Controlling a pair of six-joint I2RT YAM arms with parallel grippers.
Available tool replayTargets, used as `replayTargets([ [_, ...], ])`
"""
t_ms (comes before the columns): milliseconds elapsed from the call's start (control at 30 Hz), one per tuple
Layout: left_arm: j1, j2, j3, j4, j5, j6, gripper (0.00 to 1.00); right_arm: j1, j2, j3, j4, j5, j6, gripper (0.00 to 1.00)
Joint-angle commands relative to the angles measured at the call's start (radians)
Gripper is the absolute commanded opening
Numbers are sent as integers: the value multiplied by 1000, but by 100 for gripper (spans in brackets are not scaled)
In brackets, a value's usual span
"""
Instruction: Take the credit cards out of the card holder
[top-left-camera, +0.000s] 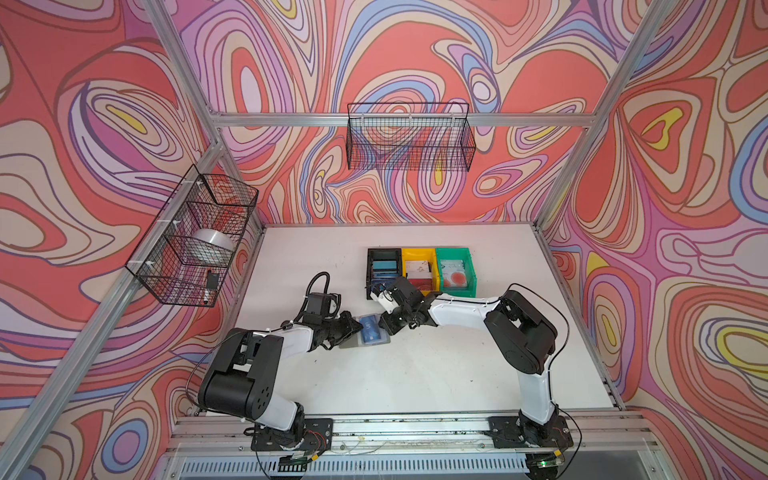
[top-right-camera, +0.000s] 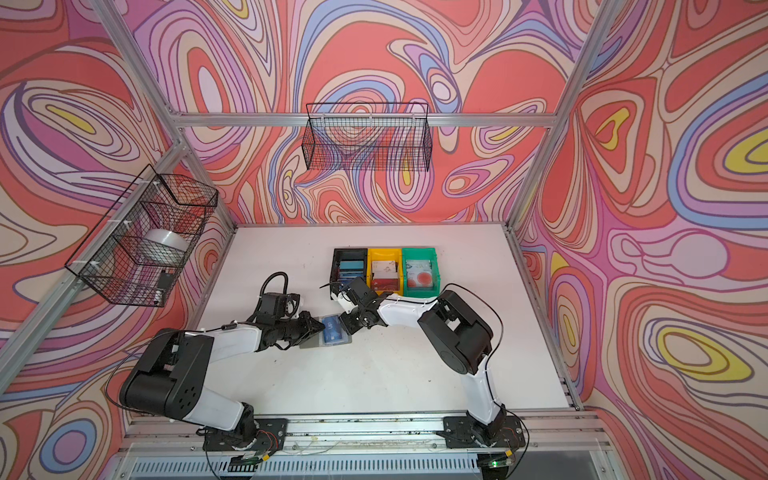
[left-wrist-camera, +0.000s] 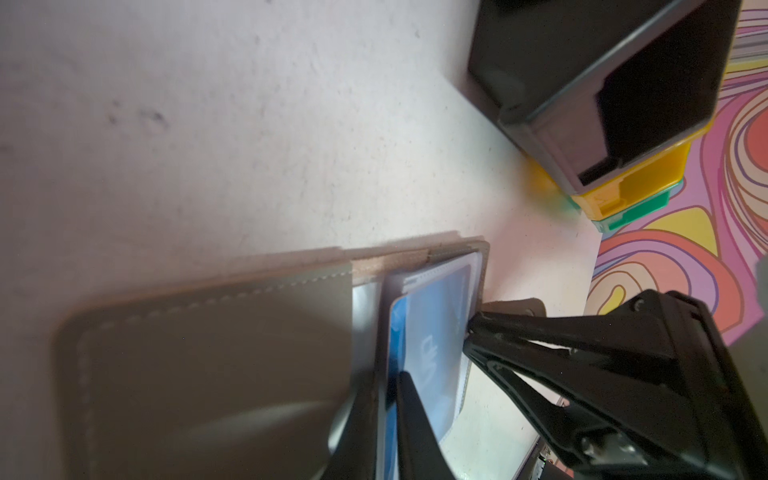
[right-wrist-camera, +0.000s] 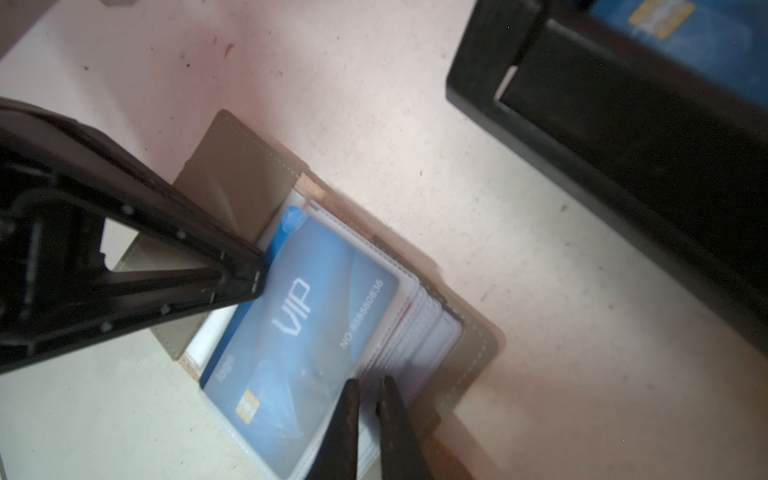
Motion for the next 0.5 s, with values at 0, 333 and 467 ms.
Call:
replayTargets([
  [0, 7, 10, -5, -10, -2, -2, 10, 16, 33, 3, -35, -12, 0, 14],
  [333, 8, -8, -4, -40, -2, 15, 0, 15, 10, -9, -30, -5, 2, 13],
  [467, 18, -17, -4, -67, -2, 34, 0, 15, -2, -9, -35, 3, 2, 13],
])
